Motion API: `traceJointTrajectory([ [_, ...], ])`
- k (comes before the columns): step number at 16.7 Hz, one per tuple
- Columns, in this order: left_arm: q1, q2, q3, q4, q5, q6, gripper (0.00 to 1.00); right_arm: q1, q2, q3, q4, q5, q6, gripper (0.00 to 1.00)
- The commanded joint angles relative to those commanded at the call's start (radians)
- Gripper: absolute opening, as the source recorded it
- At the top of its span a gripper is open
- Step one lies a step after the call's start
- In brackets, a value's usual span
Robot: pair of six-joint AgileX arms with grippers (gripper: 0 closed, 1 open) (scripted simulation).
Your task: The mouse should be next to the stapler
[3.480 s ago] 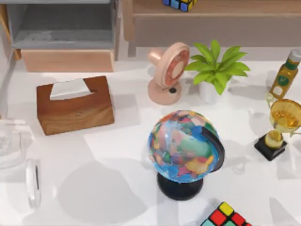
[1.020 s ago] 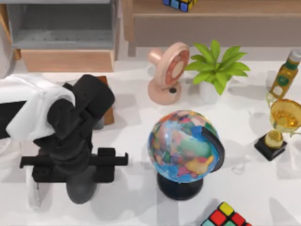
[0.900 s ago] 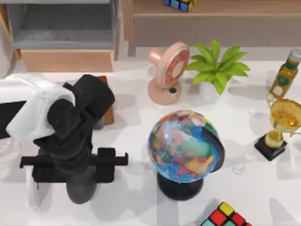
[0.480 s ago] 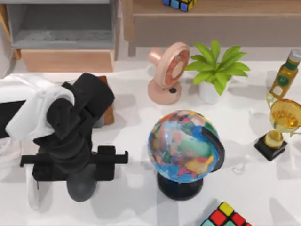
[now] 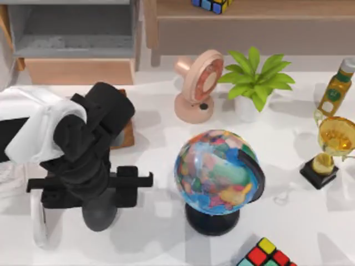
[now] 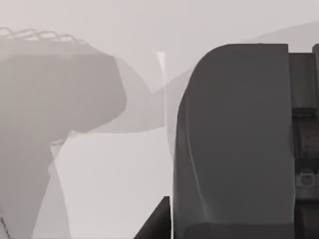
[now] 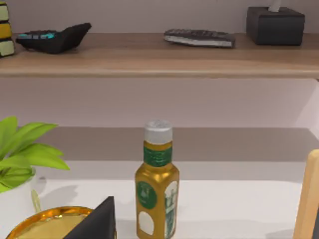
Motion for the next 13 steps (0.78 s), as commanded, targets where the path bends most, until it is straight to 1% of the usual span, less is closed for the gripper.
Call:
traceJointTrajectory([
  [11,-0.009,0.038,-0.035,0.014,0.006,0.003,0.00,0.000,0.000,0.000,0.000,0.000,0.000,1.00],
  [13,-0.009,0.038,-0.035,0.014,0.006,0.003,0.15,0.000,0.000,0.000,0.000,0.000,0.000,1.00],
])
